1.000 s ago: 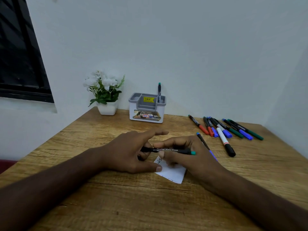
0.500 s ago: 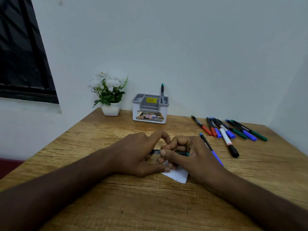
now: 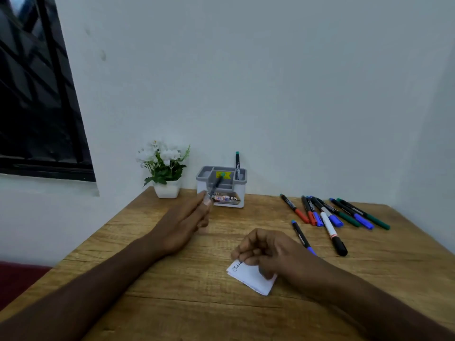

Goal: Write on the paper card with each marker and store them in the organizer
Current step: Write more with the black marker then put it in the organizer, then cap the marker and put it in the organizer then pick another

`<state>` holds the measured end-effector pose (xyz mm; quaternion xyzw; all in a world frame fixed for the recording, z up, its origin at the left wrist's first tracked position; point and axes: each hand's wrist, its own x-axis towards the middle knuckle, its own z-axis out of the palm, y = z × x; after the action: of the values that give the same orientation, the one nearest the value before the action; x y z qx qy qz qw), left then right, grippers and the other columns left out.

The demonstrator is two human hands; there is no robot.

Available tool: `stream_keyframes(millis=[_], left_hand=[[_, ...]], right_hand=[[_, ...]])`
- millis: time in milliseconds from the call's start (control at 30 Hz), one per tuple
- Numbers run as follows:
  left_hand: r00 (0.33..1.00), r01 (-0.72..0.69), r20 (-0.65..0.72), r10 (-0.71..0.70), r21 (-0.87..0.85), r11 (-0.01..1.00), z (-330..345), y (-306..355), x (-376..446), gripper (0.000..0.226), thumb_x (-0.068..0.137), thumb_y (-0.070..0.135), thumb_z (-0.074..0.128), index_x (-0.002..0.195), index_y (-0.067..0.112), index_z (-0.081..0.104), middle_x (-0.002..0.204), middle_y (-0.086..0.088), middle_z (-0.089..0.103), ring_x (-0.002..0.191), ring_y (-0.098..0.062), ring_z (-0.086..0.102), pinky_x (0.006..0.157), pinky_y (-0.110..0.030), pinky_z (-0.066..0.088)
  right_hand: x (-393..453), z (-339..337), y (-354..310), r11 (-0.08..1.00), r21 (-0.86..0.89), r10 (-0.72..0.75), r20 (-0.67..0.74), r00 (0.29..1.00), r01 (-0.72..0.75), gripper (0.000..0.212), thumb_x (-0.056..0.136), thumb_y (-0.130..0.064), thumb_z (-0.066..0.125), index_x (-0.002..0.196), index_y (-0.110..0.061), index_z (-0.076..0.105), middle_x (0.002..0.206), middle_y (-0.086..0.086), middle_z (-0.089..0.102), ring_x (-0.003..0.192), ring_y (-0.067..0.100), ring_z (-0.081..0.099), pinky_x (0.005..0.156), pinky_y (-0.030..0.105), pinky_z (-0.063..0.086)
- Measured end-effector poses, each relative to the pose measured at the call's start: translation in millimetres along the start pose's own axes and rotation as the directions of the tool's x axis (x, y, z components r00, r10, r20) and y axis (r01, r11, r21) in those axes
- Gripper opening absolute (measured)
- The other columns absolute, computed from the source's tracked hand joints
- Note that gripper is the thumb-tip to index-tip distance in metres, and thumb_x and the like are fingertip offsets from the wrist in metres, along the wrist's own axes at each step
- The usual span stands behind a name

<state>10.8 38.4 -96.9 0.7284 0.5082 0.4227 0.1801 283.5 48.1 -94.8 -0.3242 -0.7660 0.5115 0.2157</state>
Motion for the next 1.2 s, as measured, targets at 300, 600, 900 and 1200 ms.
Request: stream_keyframes(millis=[300,600,900,1200], left_hand=[[0.88,0.166,-0.42,-0.22,-0.163,0.973,-30.9,24.0,101.2,0.031,0.111,0.038,0.052,0.124,0.024,0.077,0.108,0.012,0.068,0.096,0.0,0.063,0.073,-0.016,0.045],[0.799,0.43,-0.535,-0.274,0.19,0.883,-38.2,-14.8,172.3,0.025,0.096,0.029,0.074,0.089,0.005,0.079,0.081,-0.006,0.071,0.081,-0.015,0.064,0.078,-0.024,0.047],[0.829,0.373,-0.546,-0.121,0.379,0.847,-32.0,-25.0,173.3,0.035,0.089,0.033,0.084,0.1,0.001,0.075,0.09,-0.011,0.072,0.081,-0.019,0.066,0.071,-0.029,0.046],[0.813,-0.577,0.344,0.47,0.368,0.729,51.9,84.8,124.1,0.021,0.099,0.029,0.071,0.117,0.039,0.072,0.105,0.018,0.069,0.085,0.0,0.064,0.079,-0.032,0.058]], right_hand=[[-11.8,-15.2,-12.5,0.656,-0.693,-0.202,0.221,0.954,0.3,0.03,0.105,-0.042,0.062,0.133,-0.048,0.071,0.146,-0.027,0.057,0.134,-0.012,0.046,0.112,0.019,0.041],[-4.2,-7.0,10.0,0.662,-0.663,-0.292,0.2,0.935,0.349,0.059,0.094,-0.08,0.035,0.142,-0.056,0.058,0.151,-0.04,0.047,0.134,-0.026,0.029,0.103,-0.003,0.022],[-8.7,-8.4,7.8,0.66,-0.674,-0.251,0.219,0.943,0.332,0.043,0.104,-0.057,0.054,0.147,-0.054,0.055,0.158,-0.033,0.044,0.14,-0.016,0.03,0.115,0.016,0.035],[-17.8,1.0,3.7,0.612,-0.714,-0.28,0.207,0.937,0.34,0.041,0.108,-0.042,0.054,0.148,-0.033,0.061,0.16,-0.016,0.052,0.139,0.001,0.044,0.114,0.014,0.03]])
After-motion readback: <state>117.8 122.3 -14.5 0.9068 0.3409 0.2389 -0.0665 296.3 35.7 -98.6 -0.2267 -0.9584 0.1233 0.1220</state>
